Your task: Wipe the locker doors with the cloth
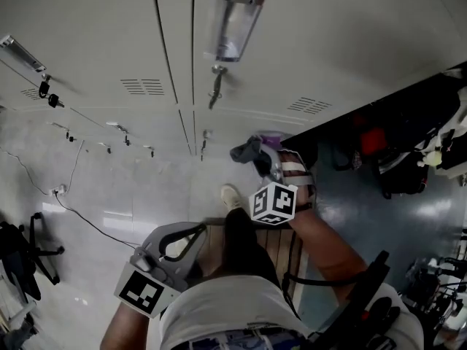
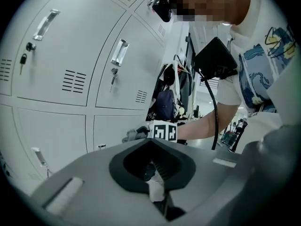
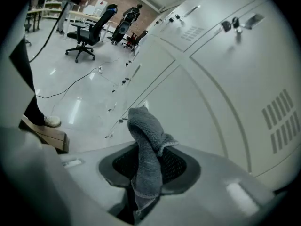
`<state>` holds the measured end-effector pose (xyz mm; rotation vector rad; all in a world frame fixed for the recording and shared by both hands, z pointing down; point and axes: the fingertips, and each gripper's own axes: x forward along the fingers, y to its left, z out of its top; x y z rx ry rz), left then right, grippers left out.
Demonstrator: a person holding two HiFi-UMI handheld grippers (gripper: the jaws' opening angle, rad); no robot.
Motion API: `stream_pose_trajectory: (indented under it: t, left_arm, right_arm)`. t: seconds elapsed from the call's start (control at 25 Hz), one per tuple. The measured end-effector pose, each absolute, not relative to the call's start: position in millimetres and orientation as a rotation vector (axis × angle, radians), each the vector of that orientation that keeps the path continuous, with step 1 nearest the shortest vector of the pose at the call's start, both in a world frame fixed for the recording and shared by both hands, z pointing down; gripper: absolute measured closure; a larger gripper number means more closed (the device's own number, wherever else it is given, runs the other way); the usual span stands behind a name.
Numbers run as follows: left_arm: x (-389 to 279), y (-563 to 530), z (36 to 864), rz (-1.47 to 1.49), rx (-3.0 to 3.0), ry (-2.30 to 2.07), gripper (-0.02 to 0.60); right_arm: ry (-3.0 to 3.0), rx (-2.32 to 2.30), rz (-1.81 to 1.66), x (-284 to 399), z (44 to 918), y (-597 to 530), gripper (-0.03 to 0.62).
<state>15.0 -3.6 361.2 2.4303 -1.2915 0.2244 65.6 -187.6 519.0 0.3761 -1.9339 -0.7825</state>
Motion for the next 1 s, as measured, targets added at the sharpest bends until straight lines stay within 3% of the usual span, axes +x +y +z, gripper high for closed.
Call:
stream_pose_trajectory:
  t: [0.28,1.0]
  left_arm:
    - [14.9,8.6,354.9,0.209,2.451,-1.298,0.578]
    - [11.3,3.2,375.4,0.243,2.388,-1.287,0.578]
  right_arm:
    - [-1.963,0.449,-0.883,48.0,428.3,-186.8,0.483]
    - [-1.883,0.32,-0.809,35.7,562.7,-212.2,0.484]
